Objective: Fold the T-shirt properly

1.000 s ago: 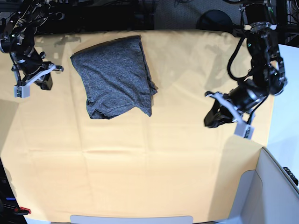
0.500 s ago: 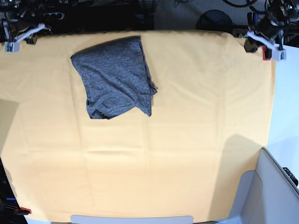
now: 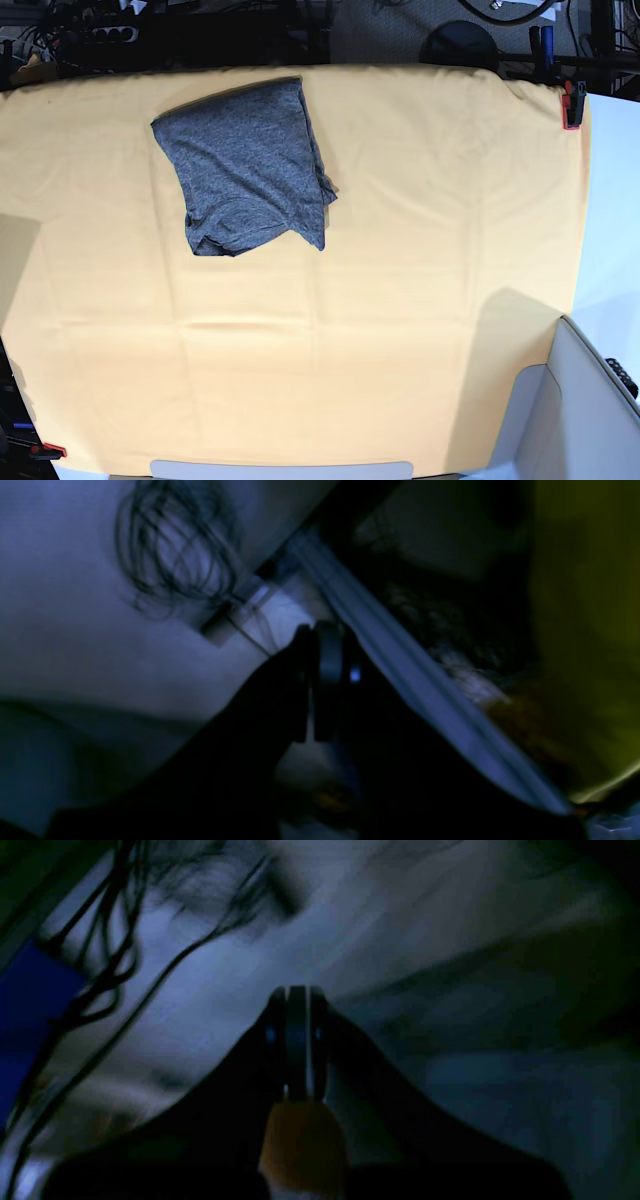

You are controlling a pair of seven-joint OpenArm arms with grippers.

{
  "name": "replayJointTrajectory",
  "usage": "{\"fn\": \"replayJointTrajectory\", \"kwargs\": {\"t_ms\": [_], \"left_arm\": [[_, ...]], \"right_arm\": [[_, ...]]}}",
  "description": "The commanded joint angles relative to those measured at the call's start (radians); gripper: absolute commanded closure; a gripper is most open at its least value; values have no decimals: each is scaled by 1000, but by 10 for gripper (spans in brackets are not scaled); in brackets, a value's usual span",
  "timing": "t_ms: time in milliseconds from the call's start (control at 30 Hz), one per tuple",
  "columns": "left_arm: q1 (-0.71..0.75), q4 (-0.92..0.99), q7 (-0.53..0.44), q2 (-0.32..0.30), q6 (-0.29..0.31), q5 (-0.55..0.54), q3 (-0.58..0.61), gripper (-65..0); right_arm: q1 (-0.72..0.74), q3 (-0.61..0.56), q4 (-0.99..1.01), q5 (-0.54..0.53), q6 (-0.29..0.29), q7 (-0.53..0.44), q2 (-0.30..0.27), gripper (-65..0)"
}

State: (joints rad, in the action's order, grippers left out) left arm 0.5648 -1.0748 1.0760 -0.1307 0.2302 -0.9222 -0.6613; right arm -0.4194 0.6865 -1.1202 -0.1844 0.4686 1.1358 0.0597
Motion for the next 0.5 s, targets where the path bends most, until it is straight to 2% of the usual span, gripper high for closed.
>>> {"fn": "replayJointTrajectory", "kwargs": {"t_ms": [0,67,167,200,233,333,467], "left_arm": [[-27,97,-26,-20,7,-16,-1,-11],[-91,279,-125,-31,5,-16,13,-11],[-157,457,-343,-45,5,-16,87,-12],[-176,493,-414,-47,5,-16,128,-12],[-196,526,-500,-47,5,-16,191,-12],[-242,595,-679,-48,5,-16,409,-12],[-288,615,-879,-77,4,-15,774,-13]], "right_arm": [[32,2,85,9,0,-29,-27,-14],[113,2,269,39,-1,-116,-33,-14],[213,8,475,95,-9,-241,-33,-14],[239,8,524,102,-28,-285,-31,-14],[265,8,578,107,-61,-351,-27,-14],[324,-4,711,118,-169,-529,-8,-15],[386,-126,849,237,-296,-828,6,-16]]}}
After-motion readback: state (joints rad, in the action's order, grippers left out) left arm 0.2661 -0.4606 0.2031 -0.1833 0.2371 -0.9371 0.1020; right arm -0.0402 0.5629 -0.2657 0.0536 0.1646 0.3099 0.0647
